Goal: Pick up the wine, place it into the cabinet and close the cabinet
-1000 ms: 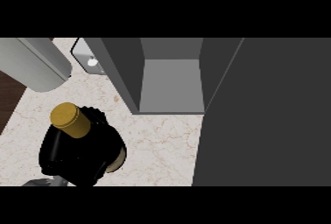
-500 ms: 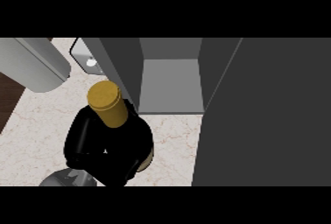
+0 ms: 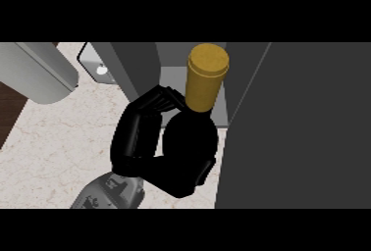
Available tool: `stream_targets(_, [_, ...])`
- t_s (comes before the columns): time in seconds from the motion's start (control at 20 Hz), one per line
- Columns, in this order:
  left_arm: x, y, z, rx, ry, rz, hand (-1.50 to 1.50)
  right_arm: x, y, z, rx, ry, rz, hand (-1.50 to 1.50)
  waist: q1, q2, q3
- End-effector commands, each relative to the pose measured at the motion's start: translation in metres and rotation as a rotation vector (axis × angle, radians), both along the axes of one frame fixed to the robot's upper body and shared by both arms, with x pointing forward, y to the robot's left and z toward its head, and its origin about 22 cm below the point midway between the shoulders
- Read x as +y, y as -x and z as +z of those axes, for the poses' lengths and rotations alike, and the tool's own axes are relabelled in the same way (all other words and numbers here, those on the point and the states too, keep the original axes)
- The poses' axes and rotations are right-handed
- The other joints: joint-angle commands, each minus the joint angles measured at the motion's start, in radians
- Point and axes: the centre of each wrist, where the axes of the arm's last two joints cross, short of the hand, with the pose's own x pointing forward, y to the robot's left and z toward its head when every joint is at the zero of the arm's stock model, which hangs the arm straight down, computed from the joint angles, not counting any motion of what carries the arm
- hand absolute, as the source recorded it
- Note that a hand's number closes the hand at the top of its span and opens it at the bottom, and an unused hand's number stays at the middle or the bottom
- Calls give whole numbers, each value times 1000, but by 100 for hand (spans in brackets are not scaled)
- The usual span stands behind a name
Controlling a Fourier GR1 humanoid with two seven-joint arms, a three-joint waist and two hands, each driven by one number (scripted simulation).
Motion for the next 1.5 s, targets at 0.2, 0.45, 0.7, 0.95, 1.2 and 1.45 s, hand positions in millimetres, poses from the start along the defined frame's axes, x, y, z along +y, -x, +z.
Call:
stream_targets(0.2, [-29, -26, 6, 15, -13, 77, 150, -9, 17, 9, -46, -30, 38, -150, -6, 2, 0])
stream_targets(0.45, [-21, -28, -6, -4, -58, 82, 150, -5, 24, 16, -34, -29, 61, -150, 2, 1, -1])
stream_targets(0.7, [-35, -42, -2, -25, -60, 113, 150, -11, 23, 4, -31, -19, 53, -150, -6, 1, 0])
stream_targets(0.95, [-27, -50, -35, 22, 2, 138, 150, -6, 35, 9, -38, -19, 42, -150, -10, 2, -1])
stream_targets(1.2, [-35, -37, -40, 59, 25, 158, 150, 3, 27, 14, -30, -36, 54, -150, -1, 0, -1])
stream_targets(1.45, [-35, -45, -70, 31, -54, 167, 150, -7, 30, 12, -43, -32, 41, -150, -6, 1, 0])
